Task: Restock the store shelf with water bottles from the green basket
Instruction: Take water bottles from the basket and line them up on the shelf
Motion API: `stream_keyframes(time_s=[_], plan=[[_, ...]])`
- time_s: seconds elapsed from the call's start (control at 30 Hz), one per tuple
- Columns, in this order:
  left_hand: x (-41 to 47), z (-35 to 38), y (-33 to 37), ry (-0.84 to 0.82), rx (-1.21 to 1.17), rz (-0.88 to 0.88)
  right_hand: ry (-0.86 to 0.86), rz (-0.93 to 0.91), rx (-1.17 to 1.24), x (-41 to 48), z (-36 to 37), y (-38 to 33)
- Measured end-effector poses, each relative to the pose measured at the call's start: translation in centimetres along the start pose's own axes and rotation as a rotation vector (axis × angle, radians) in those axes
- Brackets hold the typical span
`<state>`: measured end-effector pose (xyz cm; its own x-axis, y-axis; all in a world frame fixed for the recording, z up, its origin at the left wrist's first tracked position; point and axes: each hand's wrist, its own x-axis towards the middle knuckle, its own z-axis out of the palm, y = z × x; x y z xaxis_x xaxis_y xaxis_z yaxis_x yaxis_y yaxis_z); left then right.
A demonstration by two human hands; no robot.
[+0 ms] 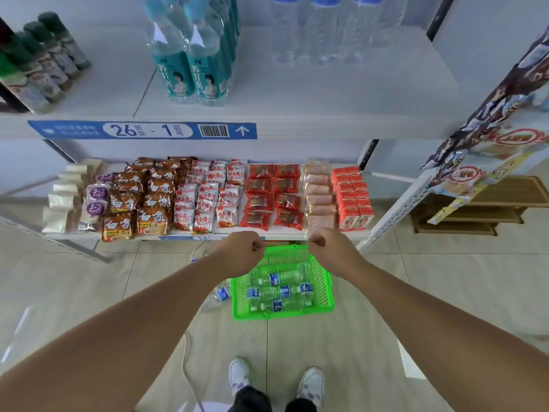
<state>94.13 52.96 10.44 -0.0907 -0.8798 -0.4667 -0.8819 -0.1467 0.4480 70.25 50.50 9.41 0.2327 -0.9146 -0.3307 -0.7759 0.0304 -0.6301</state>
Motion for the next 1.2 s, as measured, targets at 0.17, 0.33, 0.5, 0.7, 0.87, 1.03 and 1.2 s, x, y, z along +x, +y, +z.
stream_keyframes(time_s=[0.17, 0.33, 0.5, 0.7, 0.87, 1.03, 1.2], plan=[[1.5, 1.0, -3.3, -0.063, 0.136, -0.036, -0.049, 0.068, 0.022, 1.0, 3.1, 1.1], [3.4, 4.0, -5.8, -0.111, 0.182, -0.066, -0.079, 0.159, 0.047, 4.3, 6.4, 4.0], [8.5, 9.8, -10.0, -0.128, 0.198, -0.084, -0.105, 0.186, 0.080, 9.8, 12.6, 8.4], [18.7, 23.0, -16.3, -0.150, 0.077, -0.147, -0.134, 0.450, 0.312, 17.3, 26.5, 22.1], [26.8, 34.1, -22.7, -0.147, 0.024, -0.209, -0.074, 0.519, 0.408, 22.0, 33.4, 29.3], [30.9, 43.1, -27.3, -0.147, -0.076, -0.292, -0.157, 0.505, 0.389, 24.0, 38.3, 34.5], [34.5, 46.4, -29.3, -0.363, -0.005, -0.270, -0.246, 0.277, 0.181, 25.0, 39.8, 36.0]])
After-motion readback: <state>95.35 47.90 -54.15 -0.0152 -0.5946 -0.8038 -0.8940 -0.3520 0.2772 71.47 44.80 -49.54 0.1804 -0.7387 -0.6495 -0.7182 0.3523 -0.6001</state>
